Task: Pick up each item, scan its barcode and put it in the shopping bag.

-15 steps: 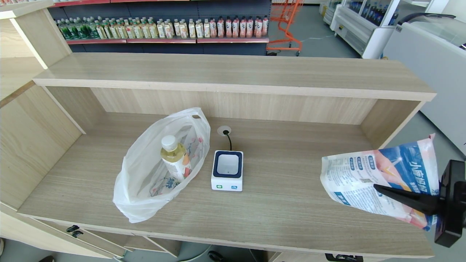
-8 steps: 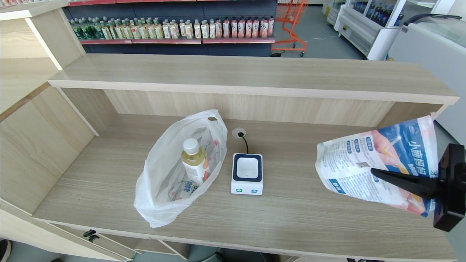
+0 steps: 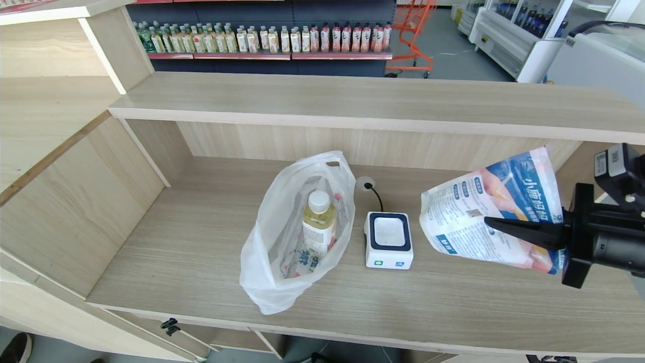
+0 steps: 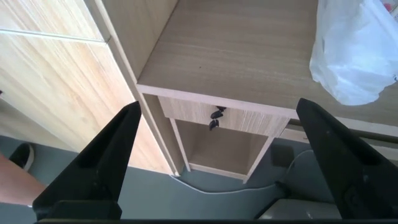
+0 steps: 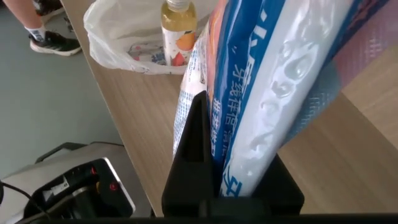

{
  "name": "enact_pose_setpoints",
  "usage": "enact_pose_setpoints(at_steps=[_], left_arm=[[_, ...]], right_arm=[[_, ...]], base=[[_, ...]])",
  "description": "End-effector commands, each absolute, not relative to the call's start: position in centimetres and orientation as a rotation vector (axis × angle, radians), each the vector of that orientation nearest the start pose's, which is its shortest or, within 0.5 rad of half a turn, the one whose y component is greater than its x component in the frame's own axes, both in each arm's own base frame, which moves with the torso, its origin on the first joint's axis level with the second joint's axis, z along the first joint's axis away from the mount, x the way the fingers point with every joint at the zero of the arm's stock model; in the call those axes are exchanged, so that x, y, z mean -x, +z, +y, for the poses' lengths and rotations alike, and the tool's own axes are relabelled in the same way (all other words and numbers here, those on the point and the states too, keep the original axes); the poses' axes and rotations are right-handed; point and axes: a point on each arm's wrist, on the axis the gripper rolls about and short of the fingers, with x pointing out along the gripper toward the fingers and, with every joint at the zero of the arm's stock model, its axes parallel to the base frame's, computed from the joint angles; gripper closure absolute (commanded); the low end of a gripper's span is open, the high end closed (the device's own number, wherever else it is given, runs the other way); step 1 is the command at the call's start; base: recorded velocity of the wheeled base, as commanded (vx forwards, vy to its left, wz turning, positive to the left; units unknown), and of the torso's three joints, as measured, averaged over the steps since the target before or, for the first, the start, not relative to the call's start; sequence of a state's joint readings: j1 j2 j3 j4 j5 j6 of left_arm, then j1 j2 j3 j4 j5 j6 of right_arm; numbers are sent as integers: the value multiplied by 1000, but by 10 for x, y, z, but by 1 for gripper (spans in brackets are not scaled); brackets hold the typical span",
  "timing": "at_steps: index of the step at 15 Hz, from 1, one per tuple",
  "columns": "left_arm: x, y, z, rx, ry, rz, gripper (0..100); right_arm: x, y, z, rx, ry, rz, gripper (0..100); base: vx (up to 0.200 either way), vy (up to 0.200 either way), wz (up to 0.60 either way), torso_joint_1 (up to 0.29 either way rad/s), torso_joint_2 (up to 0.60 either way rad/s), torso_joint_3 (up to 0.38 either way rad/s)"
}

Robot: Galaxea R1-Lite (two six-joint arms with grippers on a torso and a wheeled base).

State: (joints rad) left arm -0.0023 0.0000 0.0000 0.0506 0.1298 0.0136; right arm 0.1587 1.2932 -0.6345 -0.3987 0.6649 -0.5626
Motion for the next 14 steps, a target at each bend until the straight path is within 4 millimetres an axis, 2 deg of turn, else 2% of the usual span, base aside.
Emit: enact_pose_setpoints(at_steps=[1,5,11,14], left_arm=[[23,70,3,-17,128,53,0],[23,70,3,-17,128,53,0],[23,70,3,-14,129,53,0],[23,70,3,-14,129,53,0]], right_arm=[[-203,206,47,446,881,71,100],[-210,200,44,424,900,95,100],[-231,188,44,423,916,140,100],[-238,181,45,485,937,131,100]], base=[[0,0,0,0,0,0],[200,0,0,-5,0,6],[0,0,0,0,0,0],[0,0,0,0,0,0]])
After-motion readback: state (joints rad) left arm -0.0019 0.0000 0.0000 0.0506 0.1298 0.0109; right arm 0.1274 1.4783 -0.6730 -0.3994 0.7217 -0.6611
